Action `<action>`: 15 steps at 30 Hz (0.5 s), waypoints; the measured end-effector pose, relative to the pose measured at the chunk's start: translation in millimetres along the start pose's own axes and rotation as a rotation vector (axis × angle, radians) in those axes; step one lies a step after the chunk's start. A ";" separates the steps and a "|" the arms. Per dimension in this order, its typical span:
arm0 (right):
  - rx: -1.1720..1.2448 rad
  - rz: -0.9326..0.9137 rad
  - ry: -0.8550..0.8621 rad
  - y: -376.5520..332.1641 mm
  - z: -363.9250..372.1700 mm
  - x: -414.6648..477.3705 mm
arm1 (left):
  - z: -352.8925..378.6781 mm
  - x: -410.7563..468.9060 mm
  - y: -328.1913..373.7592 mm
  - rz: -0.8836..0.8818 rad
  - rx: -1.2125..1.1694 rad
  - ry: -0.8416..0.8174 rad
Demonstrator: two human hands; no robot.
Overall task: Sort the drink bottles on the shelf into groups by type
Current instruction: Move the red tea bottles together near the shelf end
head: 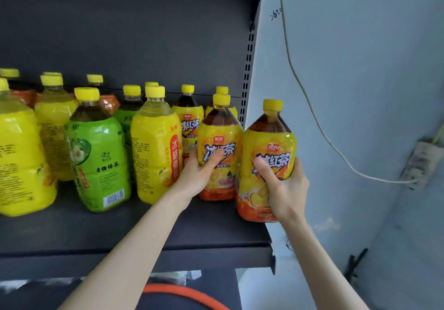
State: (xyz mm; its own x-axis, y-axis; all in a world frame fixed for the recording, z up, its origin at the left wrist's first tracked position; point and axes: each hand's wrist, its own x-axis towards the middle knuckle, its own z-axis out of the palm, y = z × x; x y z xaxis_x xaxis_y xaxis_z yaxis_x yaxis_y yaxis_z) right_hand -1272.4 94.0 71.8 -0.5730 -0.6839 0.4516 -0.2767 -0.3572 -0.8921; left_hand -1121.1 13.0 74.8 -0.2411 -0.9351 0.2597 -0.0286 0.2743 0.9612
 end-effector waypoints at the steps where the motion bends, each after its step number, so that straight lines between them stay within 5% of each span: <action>1: 0.002 -0.001 -0.001 0.5 0.9 1.4 | -0.9 3.8 -1.0 -0.021 -0.022 -0.023; 15: -0.019 -0.002 0.077 10.4 8.0 12.9 | 16.6 45.5 -5.6 -0.081 -0.003 0.149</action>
State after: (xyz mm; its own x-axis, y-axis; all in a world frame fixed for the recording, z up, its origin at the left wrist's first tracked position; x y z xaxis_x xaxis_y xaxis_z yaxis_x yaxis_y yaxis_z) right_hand -1276.5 76.4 68.4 -0.6299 -0.6319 0.4516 -0.2922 -0.3459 -0.8916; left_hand -1148.0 -27.4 79.8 -0.0911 -0.9772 0.1920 -0.0392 0.1961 0.9798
